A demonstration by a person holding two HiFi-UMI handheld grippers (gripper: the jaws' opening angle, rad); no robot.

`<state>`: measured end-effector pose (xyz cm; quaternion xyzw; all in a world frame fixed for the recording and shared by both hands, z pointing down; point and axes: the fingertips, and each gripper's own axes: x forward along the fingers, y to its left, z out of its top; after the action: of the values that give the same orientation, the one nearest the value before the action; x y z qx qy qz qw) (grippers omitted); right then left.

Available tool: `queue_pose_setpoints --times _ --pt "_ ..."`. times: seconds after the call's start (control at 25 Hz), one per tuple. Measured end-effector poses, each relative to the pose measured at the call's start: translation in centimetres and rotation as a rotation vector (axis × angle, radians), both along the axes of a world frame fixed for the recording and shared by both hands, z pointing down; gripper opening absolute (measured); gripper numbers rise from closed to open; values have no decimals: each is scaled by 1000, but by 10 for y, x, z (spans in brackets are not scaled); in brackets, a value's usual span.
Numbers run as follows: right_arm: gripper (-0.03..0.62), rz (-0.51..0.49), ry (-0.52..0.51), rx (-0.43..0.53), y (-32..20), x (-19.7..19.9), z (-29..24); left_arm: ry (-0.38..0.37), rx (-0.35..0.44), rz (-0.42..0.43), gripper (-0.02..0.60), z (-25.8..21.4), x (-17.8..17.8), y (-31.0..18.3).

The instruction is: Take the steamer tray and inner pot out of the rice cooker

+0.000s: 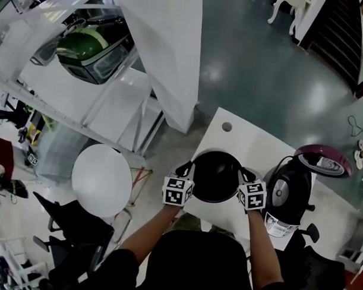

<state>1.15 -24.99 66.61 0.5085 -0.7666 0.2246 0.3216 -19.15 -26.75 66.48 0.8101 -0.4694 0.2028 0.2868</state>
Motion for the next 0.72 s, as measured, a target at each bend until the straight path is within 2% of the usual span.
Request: queue_pose_setpoints --times 0.24,0.48,0.72 --pt "23 -9 1 -42 0 1 19 -8 -29 -2 31 14 1 -4" --pt "23 22 -15 -97 2 2 27 11 -61 21 28 15 1 -2" --pt "25 34 -7 -132 -8 2 43 -3 -95 25 25 28 1 -14"
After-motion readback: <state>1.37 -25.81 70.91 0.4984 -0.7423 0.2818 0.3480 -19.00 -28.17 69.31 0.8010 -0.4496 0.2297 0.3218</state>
